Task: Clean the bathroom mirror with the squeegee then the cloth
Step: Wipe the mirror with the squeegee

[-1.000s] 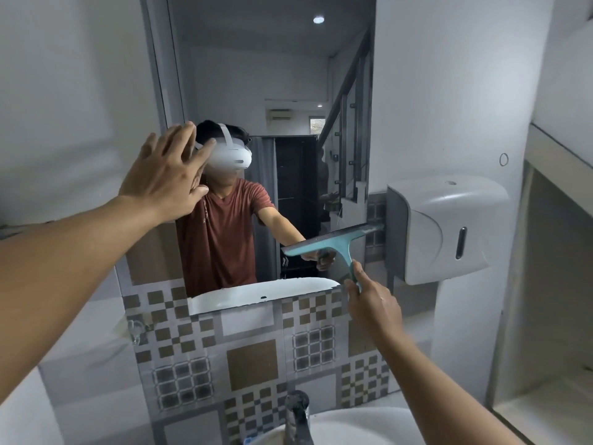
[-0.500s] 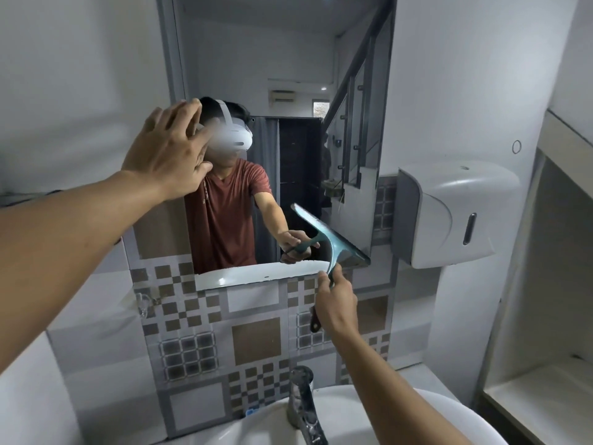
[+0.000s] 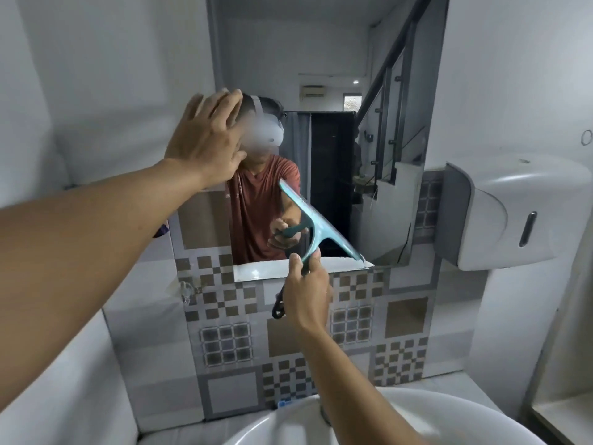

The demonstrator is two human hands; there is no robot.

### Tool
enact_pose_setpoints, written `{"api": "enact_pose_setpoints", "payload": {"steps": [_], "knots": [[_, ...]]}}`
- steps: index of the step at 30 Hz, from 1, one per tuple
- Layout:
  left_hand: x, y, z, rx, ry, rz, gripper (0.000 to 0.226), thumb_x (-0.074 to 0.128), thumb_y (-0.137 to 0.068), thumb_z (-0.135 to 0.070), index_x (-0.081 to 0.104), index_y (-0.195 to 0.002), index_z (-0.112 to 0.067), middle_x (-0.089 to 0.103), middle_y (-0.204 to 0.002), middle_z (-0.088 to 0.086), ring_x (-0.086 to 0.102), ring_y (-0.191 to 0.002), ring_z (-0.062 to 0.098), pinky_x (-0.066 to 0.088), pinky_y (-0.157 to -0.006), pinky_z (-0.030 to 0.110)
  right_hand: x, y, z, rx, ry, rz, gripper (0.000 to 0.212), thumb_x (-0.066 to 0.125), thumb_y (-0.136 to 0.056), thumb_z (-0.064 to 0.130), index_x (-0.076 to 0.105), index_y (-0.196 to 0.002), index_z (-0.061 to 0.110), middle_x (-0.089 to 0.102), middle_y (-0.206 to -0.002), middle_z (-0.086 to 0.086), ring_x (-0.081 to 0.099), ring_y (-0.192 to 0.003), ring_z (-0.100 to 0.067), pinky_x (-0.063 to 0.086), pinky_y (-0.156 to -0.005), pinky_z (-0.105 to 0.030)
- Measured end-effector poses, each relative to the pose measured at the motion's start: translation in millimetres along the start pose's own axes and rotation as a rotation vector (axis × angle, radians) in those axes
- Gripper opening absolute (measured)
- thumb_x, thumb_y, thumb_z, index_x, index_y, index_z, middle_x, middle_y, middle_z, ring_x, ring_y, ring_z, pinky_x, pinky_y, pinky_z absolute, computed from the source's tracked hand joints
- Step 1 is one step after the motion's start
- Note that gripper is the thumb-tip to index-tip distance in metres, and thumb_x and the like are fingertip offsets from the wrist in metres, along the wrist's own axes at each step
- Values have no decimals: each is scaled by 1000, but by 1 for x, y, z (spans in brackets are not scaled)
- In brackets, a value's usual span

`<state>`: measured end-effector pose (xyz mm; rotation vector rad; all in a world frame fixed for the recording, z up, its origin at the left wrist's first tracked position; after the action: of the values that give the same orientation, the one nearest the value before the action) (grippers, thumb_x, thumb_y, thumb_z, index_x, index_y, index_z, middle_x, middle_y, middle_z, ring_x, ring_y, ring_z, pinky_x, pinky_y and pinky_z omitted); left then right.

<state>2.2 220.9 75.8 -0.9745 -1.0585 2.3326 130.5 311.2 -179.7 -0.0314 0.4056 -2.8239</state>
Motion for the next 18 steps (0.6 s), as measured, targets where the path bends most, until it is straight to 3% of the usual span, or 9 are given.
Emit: {"api": "enact_pose_setpoints", "payload": {"steps": [3, 5, 7, 9, 14, 18], "knots": [[1, -1, 1, -8, 10, 21, 67, 68, -88, -33, 46, -148, -12, 36, -155, 21, 36, -142, 41, 26, -118, 57, 10, 3, -1, -34, 26, -30, 49, 41, -98, 51, 44, -144, 34, 73, -103, -9, 69, -90, -28, 58, -85, -48], [2, -1, 2, -5, 13, 34, 68, 68, -89, -33, 45, -149, -12, 37, -154, 21, 37, -141, 41, 27, -118, 56, 9, 4, -1, -71, 70, -28, 48, 41, -100, 48, 43, -146, 34, 73, -102, -5, 69, -96, -27, 59, -84, -46], [2, -1, 3, -4, 10, 32, 69, 69, -88, -33, 45, -149, -12, 38, -154, 21, 38, -140, 41, 28, -117, 57, 11, 12, 1, -128, 171, 42, 51, 44, -104, 44, 33, -153, 37, 67, -88, 7, 65, -83, -14, 58, -76, -38], [1, 0, 3, -11, 16, 24, 70, 70, -87, -32, 45, -149, -12, 37, -155, 21, 37, -141, 42, 29, -117, 57, 14, 21, 1, -180, 275, 99, 56, 44, -104, 42, 24, -157, 39, 60, -79, 10, 61, -72, -10, 57, -68, -35], [3, 0, 2, -32, 26, 31, 70, 69, -88, -31, 43, -150, -12, 35, -156, 22, 35, -143, 41, 28, -118, 58, 6, 16, -1, -223, 403, 113, 58, 43, -105, 40, 15, -157, 42, 58, -77, 6, 56, -64, -10, 44, -51, -28], [5, 1, 0, -44, 45, 34, 70, 68, -88, -29, 42, -151, -12, 34, -157, 21, 33, -145, 41, 28, -118, 58, 3, 22, 1, -336, 642, 159, 61, 43, -106, 39, 12, -157, 42, 55, -81, 7, 54, -66, -12, 43, -54, -28]]}}
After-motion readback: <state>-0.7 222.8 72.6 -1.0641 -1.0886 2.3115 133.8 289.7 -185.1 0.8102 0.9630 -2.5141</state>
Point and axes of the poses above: each hand's wrist, its own y-axis away from the middle knuckle, its own x-axis out of the palm, z = x × y, the point moved 7 cm from there along -y, towards the middle knuckle
